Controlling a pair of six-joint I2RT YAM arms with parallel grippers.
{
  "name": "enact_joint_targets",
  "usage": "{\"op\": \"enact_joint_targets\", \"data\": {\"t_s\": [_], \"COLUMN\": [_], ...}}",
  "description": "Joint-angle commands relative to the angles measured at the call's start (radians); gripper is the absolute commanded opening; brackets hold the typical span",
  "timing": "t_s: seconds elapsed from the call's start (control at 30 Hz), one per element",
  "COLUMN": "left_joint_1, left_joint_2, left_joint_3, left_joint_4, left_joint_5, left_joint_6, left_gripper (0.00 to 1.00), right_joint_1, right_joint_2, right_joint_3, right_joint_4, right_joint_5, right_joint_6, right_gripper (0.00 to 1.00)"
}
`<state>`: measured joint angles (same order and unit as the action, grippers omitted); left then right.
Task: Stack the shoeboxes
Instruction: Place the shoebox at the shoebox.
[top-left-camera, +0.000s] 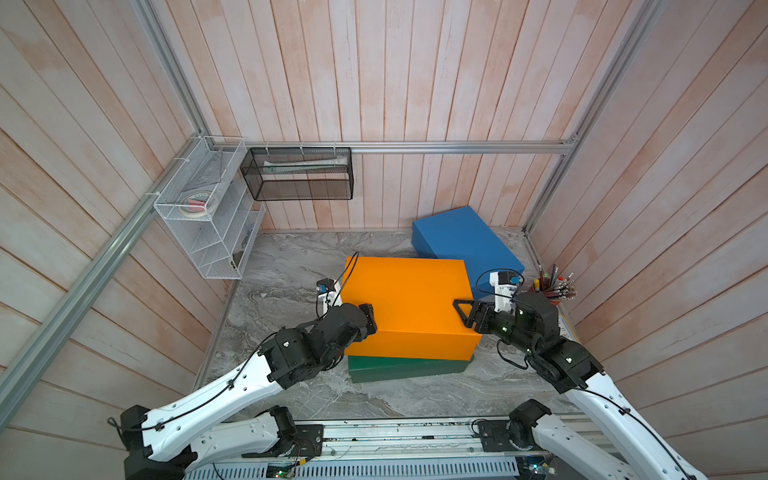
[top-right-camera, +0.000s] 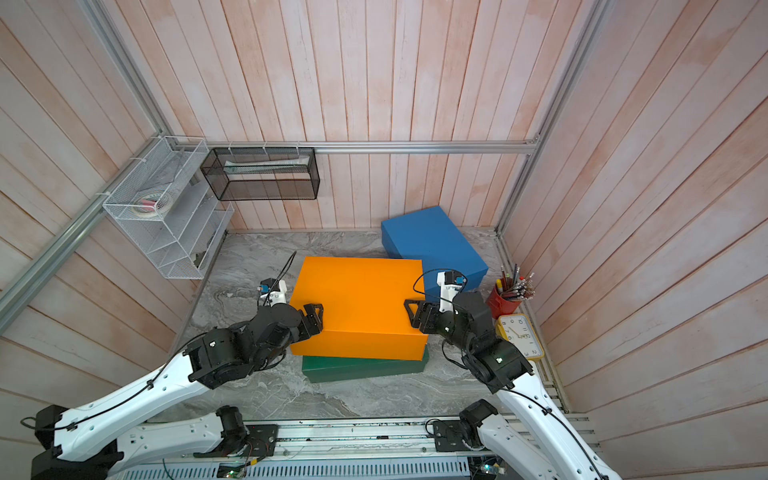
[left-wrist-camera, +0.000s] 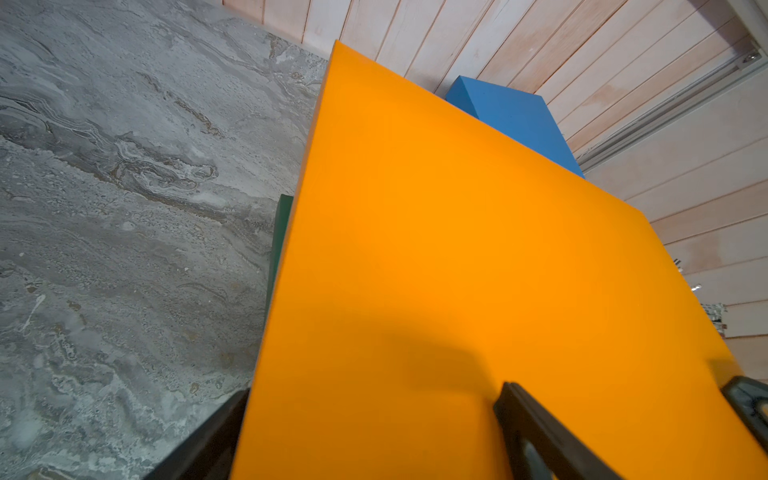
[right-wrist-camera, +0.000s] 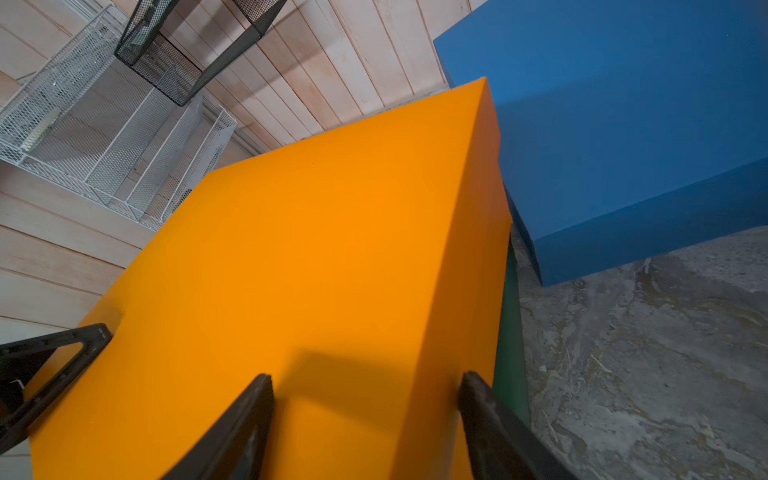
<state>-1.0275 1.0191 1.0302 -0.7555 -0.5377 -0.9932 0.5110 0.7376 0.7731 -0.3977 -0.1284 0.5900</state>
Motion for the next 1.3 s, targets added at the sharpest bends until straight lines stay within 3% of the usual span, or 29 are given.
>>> {"op": "enact_joint_targets", "data": {"t_s": [0.0,0.17,0.27,0.5,0.9,1.27], "left_joint_1": [-0.144,-0.172,-0.172,-0.157,-0.001,0.259], "left_joint_2": [0.081,0.082,0.061,-0.053,-0.062,-0.062], "left_joint_3": [0.004,-0.017,-0.024,-0.043,0.019,0.072], "left_joint_4": [0.241,0.257,0.220,0.170,0.078,0.063], "left_joint_5": [0.455,0.448,0.421,0.327,0.474,0.657], "left_joint_6": [0.065,0.050,0.044,0.054,0.162,0.279], "left_gripper": [0.93,0.93,0.99,1.00,1.00,1.00], "right_joint_1": [0.030,-0.079,-0.136,-0.153,-0.175,-0.177], "right_joint_2": [0.036,0.012,0.005,0.023,0.052,0.084], "right_joint_3": [0.007,-0.021,-0.045,-0.080,-0.073,0.009], "right_joint_4": [0.039,0.026,0.027,0.049,0.025,-0.019], "right_joint_5": [-0.219,-0.283,-0.328,-0.365,-0.340,-0.336], "right_joint_6": [-0.012,-0.037,-0.050,-0.064,-0.078,-0.096], "right_gripper": [0.73,0.73,0.75,0.82,0.89,0.94]}}
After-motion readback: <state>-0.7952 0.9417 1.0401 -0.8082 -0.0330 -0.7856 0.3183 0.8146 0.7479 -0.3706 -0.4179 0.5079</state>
